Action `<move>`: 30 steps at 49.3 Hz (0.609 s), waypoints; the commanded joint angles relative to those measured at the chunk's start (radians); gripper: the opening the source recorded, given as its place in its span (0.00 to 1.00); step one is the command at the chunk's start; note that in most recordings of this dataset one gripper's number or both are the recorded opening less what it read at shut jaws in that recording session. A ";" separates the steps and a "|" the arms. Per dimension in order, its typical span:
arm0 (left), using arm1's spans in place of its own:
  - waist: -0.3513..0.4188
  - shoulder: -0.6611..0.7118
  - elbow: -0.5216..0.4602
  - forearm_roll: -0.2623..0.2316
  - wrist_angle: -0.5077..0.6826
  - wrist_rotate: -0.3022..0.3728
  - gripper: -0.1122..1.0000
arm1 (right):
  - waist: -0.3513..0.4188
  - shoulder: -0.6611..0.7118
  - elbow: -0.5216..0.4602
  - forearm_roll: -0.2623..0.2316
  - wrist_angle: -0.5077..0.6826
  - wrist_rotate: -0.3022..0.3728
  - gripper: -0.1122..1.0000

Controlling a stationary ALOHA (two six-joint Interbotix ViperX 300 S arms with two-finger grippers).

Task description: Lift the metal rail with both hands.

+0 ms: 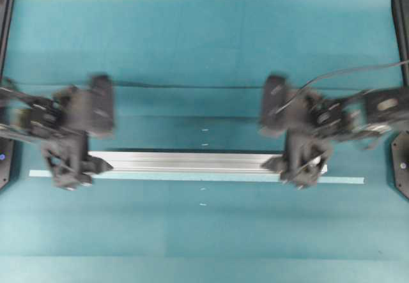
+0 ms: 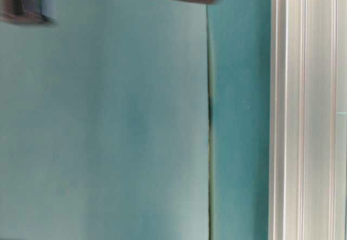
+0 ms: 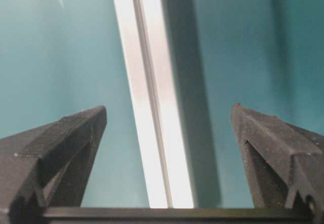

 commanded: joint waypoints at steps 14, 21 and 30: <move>0.002 -0.301 0.080 0.000 -0.092 0.009 0.95 | -0.011 -0.201 0.031 -0.026 -0.091 0.005 0.99; 0.002 -0.371 0.091 -0.003 -0.101 0.009 0.95 | -0.011 -0.255 0.052 -0.026 -0.133 0.006 0.99; 0.003 -0.430 0.091 0.000 -0.114 0.012 0.95 | -0.011 -0.324 0.074 -0.026 -0.175 0.006 0.99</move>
